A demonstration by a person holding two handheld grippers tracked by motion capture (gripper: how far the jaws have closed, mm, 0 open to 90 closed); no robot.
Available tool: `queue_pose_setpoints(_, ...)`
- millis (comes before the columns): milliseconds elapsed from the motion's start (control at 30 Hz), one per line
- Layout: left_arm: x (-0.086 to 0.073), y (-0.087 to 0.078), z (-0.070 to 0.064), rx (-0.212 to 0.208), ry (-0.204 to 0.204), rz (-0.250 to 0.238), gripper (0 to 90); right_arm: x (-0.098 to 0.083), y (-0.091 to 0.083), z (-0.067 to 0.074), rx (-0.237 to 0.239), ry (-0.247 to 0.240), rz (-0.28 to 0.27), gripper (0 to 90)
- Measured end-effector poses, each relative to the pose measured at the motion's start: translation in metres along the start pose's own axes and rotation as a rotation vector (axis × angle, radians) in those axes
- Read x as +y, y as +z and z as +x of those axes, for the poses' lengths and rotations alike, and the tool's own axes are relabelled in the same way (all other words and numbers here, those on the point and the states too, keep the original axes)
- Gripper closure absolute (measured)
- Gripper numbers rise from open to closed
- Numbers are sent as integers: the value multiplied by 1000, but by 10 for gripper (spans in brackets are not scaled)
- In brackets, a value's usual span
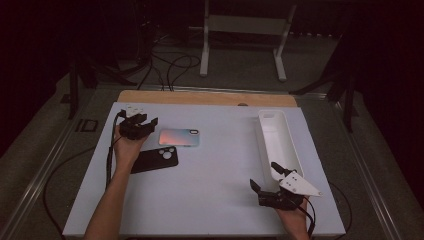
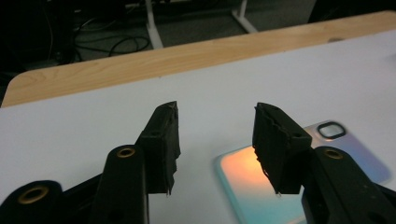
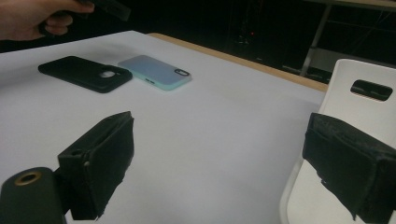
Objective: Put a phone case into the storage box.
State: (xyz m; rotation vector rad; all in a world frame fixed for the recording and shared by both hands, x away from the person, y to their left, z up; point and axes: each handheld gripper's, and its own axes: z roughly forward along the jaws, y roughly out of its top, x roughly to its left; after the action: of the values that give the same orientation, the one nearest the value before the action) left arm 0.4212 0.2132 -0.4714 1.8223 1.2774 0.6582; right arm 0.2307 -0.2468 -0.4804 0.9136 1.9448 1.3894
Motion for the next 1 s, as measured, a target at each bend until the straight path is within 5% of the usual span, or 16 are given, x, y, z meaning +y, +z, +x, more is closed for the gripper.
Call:
queue_pose_setpoints(433, -11, 32, 6, -18, -12, 87, 666, 0, 1, 0, 6, 3, 1, 89)
queue_pose_setpoints(767, -1, 56, -8, -35, 42, 144, 887, 0, 1, 0, 8, 4, -1, 89)
queue_pose_setpoints(1000, 3, 74, -15, -31, 58, 194, 896, 0, -1, -1, 6, 5, -2, 89)
